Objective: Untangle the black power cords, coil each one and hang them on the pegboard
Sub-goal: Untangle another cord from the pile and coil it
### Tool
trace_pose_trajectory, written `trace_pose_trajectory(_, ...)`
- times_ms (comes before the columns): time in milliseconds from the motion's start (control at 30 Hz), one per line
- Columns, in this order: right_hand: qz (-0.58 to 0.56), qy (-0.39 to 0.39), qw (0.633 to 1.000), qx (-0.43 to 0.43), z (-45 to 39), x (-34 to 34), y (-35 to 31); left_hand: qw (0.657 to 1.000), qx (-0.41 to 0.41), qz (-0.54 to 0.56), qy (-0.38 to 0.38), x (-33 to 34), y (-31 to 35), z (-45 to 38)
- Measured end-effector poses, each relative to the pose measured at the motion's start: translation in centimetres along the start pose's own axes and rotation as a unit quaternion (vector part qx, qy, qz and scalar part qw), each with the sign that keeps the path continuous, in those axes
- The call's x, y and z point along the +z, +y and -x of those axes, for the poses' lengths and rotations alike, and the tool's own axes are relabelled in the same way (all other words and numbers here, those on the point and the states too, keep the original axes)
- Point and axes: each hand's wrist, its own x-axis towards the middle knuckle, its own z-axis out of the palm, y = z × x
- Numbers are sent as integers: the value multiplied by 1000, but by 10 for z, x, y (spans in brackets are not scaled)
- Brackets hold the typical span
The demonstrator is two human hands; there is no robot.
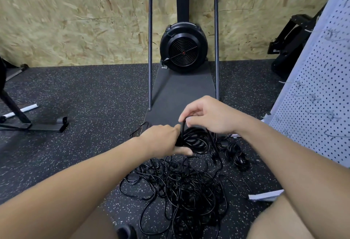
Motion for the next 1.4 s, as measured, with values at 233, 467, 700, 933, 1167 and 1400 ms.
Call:
trace_pose_trajectory(233,-12,58,998,12,-6,-18,33,994,107,5,29,-16,10,12)
trace_pose_trajectory(467,-38,61,996,46,-4,-23,50,970,154,179,62,-24,-5,17)
trace_pose_trajectory(700,-35,34,995,86,-1,-17,61,915,68,371,141,-34,-14,17)
trace_pose_trajectory(933,-68,-4,992,104,2,4,53,879,-11,436,195,-26,-35,3)
trace_pose_trajectory(1167,11,1,997,79,0,19,37,900,-171,359,179,-13,-52,-7)
trace_pose_trajectory(1400,81,-5,995,53,4,32,11,968,-166,150,109,-6,-36,-6)
